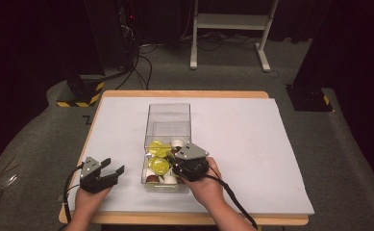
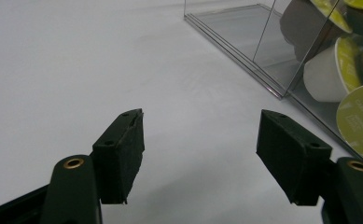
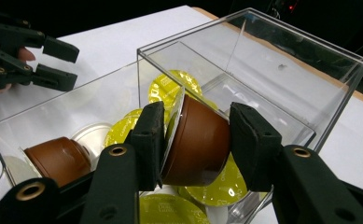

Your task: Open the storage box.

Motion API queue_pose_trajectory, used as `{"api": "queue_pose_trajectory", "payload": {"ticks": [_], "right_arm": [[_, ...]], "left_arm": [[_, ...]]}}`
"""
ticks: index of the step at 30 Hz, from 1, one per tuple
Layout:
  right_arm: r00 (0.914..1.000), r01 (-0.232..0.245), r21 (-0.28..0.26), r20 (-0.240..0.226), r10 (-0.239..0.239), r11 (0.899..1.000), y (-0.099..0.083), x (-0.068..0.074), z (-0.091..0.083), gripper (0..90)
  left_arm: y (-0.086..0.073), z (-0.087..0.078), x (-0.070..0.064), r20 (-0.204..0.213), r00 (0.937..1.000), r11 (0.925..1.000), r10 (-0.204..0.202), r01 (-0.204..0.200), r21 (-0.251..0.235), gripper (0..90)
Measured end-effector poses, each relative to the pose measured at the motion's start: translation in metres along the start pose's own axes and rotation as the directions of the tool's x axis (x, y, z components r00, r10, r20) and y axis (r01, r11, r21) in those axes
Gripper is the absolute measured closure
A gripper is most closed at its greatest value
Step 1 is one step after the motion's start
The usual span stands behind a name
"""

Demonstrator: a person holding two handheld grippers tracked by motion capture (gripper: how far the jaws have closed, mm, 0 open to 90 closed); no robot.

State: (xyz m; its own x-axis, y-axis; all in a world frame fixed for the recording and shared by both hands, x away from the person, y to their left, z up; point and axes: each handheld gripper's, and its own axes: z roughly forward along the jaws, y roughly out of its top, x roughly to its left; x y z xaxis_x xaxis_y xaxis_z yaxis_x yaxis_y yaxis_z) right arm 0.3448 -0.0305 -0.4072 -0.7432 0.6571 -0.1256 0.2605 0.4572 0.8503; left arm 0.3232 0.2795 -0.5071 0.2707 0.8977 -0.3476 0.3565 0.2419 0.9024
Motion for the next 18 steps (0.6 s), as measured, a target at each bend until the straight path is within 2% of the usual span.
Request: {"api": "queue_pose_trajectory", "payload": {"ticks": [4, 18], "right_arm": [[1.0, -0.003, -0.01, 0.0, 0.003, 1.0, 0.001, -0.0017, -0.001, 56.9], [0.9996, -0.016, -0.057, 0.023, 0.018, 0.998, 0.0042, -0.0069, -0.0082, 56.9]], "left_arm": [[-0.0004, 0.0009, -0.0011, -0.001, 1.0, 0.9999, -0.008, 0.008, -0.008, 32.3], [-0.0013, 0.001, -0.0017, 0.005, 0.9999, 0.9999, 0.012, -0.012, 0.008, 31.9]]}}
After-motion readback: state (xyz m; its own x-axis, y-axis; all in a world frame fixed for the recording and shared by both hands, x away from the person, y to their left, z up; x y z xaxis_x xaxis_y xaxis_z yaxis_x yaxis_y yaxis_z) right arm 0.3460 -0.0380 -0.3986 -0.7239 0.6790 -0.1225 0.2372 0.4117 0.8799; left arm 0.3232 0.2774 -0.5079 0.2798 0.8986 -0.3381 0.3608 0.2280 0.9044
